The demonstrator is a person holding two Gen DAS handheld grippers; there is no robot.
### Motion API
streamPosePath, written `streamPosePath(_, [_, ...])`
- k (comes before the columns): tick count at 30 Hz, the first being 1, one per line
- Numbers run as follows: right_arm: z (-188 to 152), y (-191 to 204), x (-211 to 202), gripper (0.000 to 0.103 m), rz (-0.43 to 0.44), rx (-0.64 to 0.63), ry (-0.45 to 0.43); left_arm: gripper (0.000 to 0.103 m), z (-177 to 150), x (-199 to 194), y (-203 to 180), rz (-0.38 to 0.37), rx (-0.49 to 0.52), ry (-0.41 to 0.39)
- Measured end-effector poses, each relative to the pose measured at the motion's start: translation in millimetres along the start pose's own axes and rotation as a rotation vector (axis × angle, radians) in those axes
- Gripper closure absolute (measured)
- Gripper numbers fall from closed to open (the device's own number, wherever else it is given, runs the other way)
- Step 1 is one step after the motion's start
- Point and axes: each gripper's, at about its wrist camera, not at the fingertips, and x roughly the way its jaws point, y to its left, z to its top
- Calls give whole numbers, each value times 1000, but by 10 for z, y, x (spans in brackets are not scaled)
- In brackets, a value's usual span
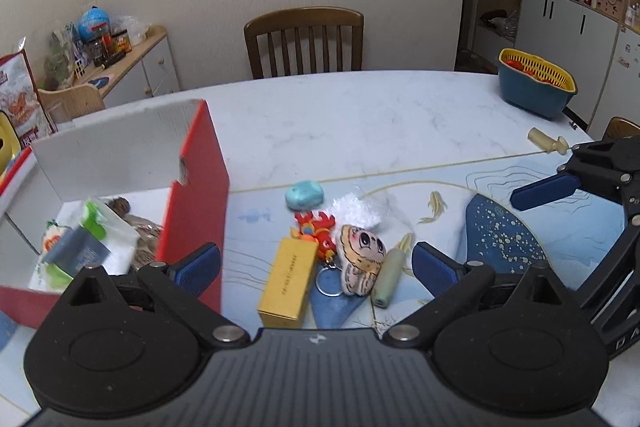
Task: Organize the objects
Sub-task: 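Move both tools back to the objects on the table, then grasp the yellow box with the left tool while the right tool grasps the green soap bar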
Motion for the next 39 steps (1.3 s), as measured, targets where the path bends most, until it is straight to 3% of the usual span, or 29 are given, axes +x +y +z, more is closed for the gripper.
streamPosePath(9, [-98, 14, 316, 11, 60, -46, 33, 1, -181, 219, -43, 78, -23, 1])
streamPosePath(22, [-89, 19, 674, 23, 75, -71, 36, 6, -277, 463, -11, 97, -40, 56])
streamPosePath(24, [-76, 27, 717, 25, 74, -73, 31, 11, -281, 505, -2, 98, -53, 72])
streamPosePath(26, [-60, 40, 747, 27, 75, -82, 27, 24, -289, 558, 15, 109, -69, 94])
streamPosePath(32, [-21, 64, 817, 31, 76, -89, 19, 37, -305, 626, 97, 110, -108, 118])
streamPosePath(39, [35, 62, 880, 43, 58, -69, 12, 58, -323, 633, 195, 95, -152, 138])
